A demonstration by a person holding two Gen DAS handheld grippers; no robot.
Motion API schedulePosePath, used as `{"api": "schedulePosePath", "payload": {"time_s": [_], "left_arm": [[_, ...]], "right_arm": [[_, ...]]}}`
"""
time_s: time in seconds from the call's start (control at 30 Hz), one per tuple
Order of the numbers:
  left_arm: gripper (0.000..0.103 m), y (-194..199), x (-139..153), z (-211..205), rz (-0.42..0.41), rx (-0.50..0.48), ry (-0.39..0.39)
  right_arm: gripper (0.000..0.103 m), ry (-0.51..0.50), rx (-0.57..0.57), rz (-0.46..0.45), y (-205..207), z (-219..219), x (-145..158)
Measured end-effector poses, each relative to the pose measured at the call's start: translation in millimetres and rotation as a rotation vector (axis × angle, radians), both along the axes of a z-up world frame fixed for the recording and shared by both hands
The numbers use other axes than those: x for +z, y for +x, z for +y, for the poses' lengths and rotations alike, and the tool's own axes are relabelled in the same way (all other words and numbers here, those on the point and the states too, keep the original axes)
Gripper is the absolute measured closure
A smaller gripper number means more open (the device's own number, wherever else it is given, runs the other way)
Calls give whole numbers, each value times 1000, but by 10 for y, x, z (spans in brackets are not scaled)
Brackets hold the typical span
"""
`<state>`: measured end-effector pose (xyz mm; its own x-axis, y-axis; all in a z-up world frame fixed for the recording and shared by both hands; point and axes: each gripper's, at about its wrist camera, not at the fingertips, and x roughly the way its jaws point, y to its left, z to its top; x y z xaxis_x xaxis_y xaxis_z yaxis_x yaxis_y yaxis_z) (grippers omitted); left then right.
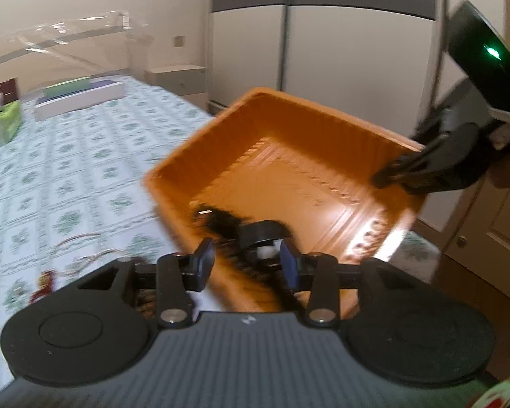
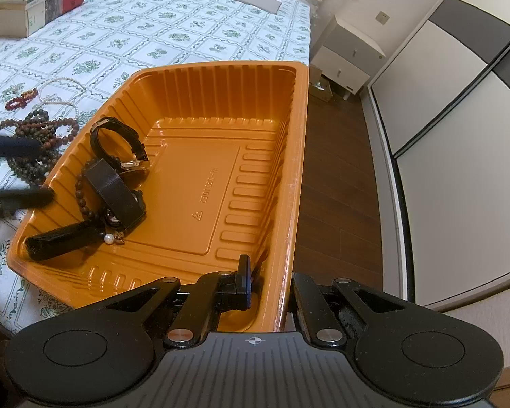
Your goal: Organize jewelry
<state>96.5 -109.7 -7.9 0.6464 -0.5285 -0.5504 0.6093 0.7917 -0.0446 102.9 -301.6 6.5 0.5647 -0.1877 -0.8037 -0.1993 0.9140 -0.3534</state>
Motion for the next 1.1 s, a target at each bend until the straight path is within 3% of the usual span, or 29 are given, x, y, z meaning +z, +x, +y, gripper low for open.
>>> {"api": "schedulePosePath", "payload": {"time_s": [0.23,0.43,0.6,0.77,1.1], "left_arm": [[57,202,-22,650,-33,206,32],[57,457,-205,1232,-13,391,91],[58,650,-317,1562,-18,485,112],[63,870,-423,1657,11,506,107],[73,1075,-622,1469,26,485,123]], "right_arm": [[98,0,1,0,-2,0,3],[98,0,1,0,-3,-3,3],[98,1,0,0,-2,0,3],[98,1,0,3,-5,-1,-3],[98,1,-2,7,3,2,-16]]}}
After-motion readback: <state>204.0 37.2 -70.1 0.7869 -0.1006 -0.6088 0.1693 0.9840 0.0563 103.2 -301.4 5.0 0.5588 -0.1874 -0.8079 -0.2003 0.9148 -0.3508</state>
